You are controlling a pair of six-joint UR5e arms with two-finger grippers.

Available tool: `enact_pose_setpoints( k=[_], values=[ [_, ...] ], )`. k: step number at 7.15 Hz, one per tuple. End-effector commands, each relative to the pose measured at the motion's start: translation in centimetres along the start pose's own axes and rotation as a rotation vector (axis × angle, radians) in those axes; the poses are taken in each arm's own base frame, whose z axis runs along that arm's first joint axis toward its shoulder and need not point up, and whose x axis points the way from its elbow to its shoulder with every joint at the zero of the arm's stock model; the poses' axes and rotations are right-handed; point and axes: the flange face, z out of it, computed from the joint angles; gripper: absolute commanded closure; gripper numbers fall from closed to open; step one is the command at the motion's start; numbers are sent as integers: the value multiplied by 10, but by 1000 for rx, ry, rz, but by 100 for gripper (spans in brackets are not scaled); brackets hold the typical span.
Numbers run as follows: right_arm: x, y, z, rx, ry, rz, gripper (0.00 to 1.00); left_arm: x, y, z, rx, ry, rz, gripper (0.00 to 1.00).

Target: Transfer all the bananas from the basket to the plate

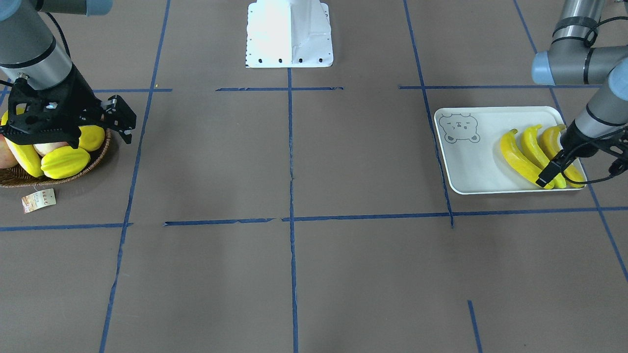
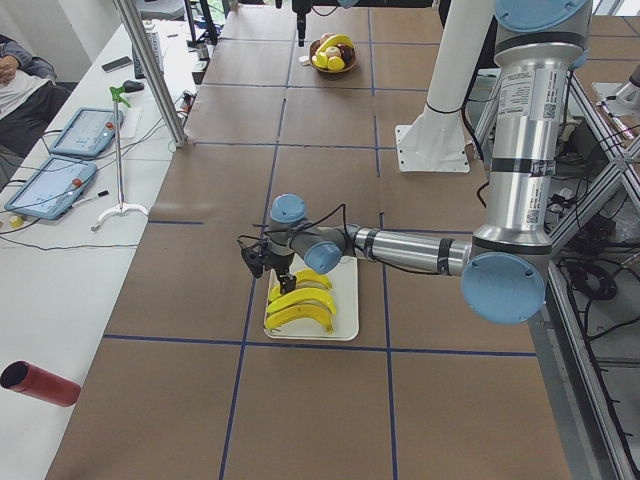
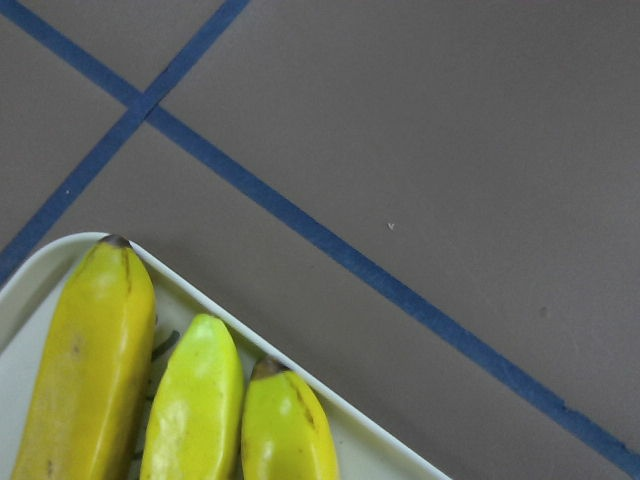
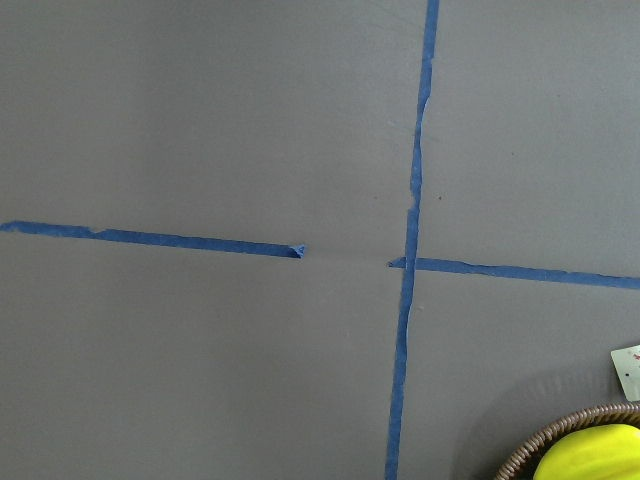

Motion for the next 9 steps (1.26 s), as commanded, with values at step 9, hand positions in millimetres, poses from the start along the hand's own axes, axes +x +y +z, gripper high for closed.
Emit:
enact_pose_setpoints(
  k=[9],
  values=[
    [275, 184, 107, 21, 36, -233, 0, 85, 27, -92, -130, 251, 243, 0]
  ],
)
